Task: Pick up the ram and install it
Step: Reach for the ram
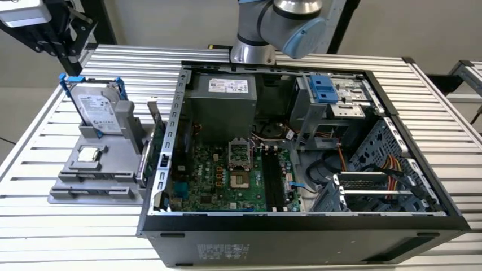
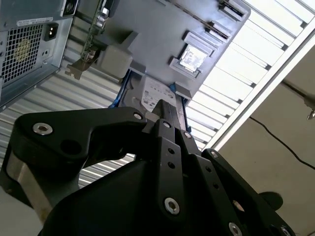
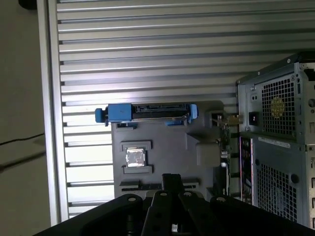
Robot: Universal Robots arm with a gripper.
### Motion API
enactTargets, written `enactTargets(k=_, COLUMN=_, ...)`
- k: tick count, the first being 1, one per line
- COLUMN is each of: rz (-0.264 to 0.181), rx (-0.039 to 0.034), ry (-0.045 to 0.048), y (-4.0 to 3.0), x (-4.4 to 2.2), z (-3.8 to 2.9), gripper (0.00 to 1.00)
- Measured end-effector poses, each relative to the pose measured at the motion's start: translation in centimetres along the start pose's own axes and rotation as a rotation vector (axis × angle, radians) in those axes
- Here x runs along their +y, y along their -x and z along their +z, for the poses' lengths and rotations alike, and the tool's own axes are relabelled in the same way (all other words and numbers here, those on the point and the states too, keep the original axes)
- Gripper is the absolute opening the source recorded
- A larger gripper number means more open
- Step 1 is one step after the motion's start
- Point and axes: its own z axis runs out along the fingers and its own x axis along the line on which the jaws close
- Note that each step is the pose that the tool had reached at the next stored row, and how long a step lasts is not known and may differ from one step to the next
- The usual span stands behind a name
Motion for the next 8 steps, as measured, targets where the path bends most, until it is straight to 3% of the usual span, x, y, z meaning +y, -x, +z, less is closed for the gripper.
enactTargets(k=8, rz=-0.001, rx=0.0002, ry=0.0000, y=-0.13, x=-0.34, z=0.02, gripper=0.00)
